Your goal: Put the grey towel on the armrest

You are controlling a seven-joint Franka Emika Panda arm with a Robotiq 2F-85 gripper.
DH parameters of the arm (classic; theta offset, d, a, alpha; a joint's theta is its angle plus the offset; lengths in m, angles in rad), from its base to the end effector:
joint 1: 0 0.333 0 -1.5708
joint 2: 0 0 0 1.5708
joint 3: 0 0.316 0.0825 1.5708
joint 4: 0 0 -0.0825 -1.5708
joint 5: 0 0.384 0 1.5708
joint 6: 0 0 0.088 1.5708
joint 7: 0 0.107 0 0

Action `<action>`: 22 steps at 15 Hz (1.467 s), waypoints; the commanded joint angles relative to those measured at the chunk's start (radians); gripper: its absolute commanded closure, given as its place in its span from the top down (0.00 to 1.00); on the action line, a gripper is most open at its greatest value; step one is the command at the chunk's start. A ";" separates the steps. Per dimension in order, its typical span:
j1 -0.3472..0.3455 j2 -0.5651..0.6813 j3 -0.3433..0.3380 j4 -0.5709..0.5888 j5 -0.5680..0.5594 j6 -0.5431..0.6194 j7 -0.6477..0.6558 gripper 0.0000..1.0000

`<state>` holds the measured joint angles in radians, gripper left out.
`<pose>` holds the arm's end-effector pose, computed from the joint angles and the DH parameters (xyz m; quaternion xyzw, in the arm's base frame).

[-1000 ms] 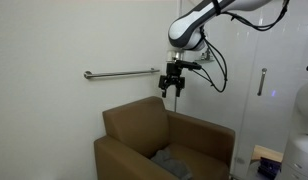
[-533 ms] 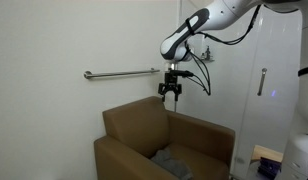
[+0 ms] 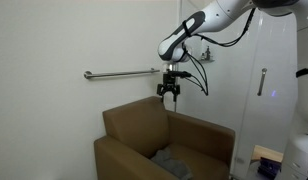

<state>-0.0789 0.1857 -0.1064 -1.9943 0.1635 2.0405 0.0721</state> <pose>0.5663 -0.0954 0.3591 -0.9814 0.1690 0.0651 0.0641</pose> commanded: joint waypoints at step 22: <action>-0.054 0.877 0.078 0.492 -0.128 0.281 -0.209 1.00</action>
<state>-0.0917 0.9926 -0.0654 -1.5695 0.0535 2.3129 -0.0520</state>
